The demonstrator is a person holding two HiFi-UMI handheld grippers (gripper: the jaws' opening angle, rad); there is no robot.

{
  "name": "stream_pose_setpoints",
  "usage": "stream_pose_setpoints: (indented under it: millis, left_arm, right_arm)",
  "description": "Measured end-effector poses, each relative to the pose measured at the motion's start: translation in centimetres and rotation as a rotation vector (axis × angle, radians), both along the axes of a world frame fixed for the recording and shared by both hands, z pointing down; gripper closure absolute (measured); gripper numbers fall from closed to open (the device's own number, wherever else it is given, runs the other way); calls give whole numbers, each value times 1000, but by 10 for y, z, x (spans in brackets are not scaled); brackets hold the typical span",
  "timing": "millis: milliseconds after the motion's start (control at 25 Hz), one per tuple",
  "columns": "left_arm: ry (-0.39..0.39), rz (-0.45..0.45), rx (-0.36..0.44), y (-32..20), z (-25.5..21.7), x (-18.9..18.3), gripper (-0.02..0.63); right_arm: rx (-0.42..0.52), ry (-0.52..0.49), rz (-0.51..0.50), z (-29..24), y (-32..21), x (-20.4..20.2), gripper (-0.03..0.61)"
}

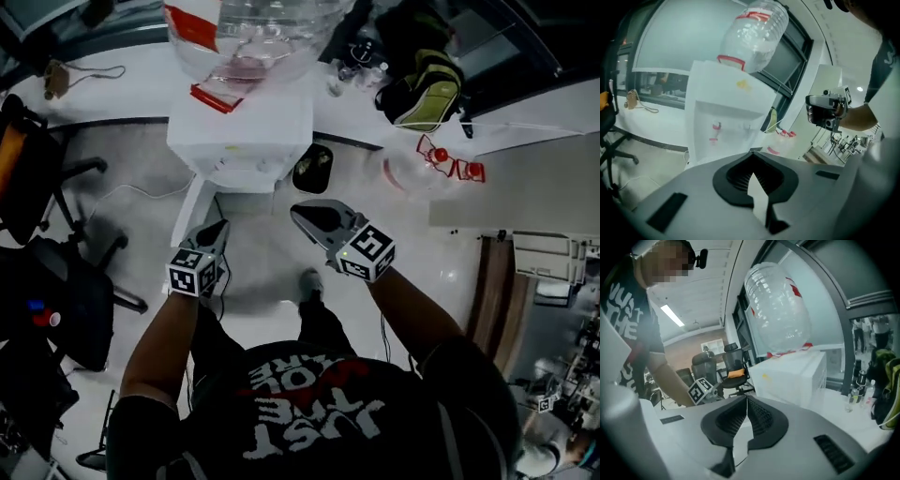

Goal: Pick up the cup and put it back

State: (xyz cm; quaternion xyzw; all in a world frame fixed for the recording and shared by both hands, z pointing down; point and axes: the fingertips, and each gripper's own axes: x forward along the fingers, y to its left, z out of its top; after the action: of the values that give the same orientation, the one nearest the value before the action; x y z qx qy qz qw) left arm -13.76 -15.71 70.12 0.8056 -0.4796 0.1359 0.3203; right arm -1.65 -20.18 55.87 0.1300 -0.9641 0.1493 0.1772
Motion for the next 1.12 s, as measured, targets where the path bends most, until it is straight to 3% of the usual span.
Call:
stream_pose_setpoints:
  millis: [200,360,680,1120]
  left_arm:
    - [-82,36,-60,-45,117,29,606]
    - [-148,42,-117,-59,216,25,606]
    - [-196,-3,-179,-103,373,31,600]
    - [-348,13,-204,-174,503,5,343]
  right_arm:
    - [-44,-31,43,112,-20,21,543]
    - [-62,-45,108,206,-23,31,543]
    - [-39,-46,138,354,-49,49,543]
    - [-100,-19,111,488,-26,59,543]
